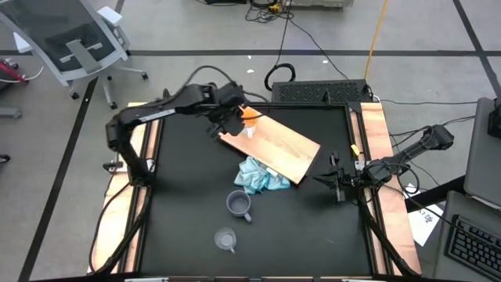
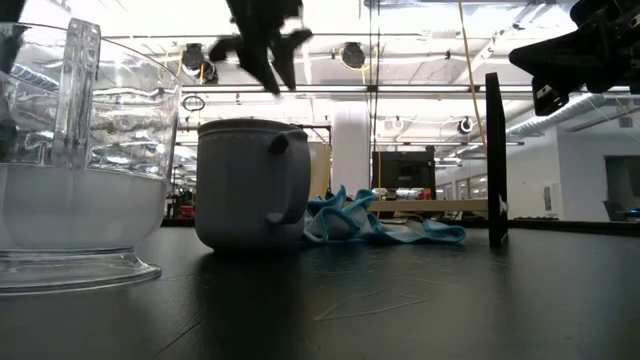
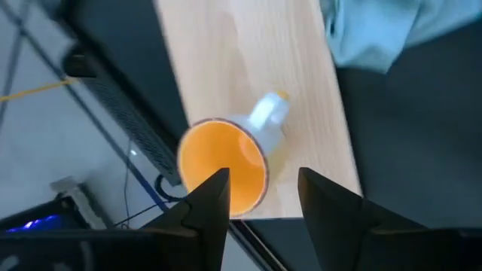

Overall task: Stack small to large cups/mugs on shelf
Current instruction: Adjust the position of the orange mug

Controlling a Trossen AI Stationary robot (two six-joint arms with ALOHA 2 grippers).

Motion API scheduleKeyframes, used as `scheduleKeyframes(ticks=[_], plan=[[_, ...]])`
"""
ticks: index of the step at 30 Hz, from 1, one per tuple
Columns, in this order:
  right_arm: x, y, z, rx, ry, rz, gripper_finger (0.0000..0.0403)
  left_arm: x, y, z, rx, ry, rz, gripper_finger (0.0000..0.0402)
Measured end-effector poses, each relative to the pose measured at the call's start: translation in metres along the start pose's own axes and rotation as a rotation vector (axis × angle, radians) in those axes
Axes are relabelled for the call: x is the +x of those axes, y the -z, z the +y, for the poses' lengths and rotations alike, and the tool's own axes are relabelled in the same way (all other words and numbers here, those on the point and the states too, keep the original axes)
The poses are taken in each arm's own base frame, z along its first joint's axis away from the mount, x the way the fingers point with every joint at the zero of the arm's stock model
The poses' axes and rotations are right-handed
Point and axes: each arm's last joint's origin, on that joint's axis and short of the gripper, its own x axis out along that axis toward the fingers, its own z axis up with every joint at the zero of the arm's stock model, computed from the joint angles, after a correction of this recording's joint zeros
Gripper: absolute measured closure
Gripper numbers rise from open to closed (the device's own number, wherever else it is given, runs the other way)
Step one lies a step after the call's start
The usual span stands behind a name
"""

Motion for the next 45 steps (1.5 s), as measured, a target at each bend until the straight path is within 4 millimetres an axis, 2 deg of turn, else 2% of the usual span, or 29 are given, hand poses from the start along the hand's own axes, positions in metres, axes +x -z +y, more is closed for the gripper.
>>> scheduleKeyframes(ticks=[5, 9, 13, 17, 21, 26, 28, 34, 45], plan=[[0.0, 0.0, 0.0, 0.0, 0.0, -0.001, 0.0403, -0.049, 0.0, -0.01, -0.097, -0.088, -0.096, 0.0253], [0.0, 0.0, 0.0, 0.0, 0.0, -0.001, 0.0403, -0.081, -0.001, -0.02, -0.149, -0.146, -0.174, 0.0305], [0.0, 0.0, 0.0, 0.0, 0.0, 0.0, 0.0403, -0.1, -0.004, -0.026, -0.215, -0.192, -0.232, 0.0381], [0.0, 0.0, 0.0, -0.009, 0.0, 0.0, 0.0403, -0.113, -0.002, -0.029, -0.422, -0.201, -0.298, 0.0392], [0.0, 0.0, 0.0, -0.011, 0.0, -0.001, 0.0403, -0.117, -0.003, -0.034, -0.581, -0.087, -0.391, 0.0398], [0.0, 0.0, 0.0, -0.02, -0.004, 0.0, 0.0403, -0.12, -0.004, -0.045, -0.576, 0.129, -0.516, 0.0397], [0.0, 0.0, 0.0, -0.027, -0.004, 0.0, 0.0403, -0.122, -0.006, -0.05, -0.56, 0.158, -0.565, 0.0399], [0.0, -0.001, 0.0, -0.02, -0.006, -0.012, 0.0403, -0.113, -0.003, -0.071, -0.56, 0.065, -0.617, 0.04], [0.0, -0.004, 0.001, 0.003, -0.009, -0.033, 0.0403, -0.096, 0.03, -0.138, -0.753, -0.067, -0.845, 0.04]])
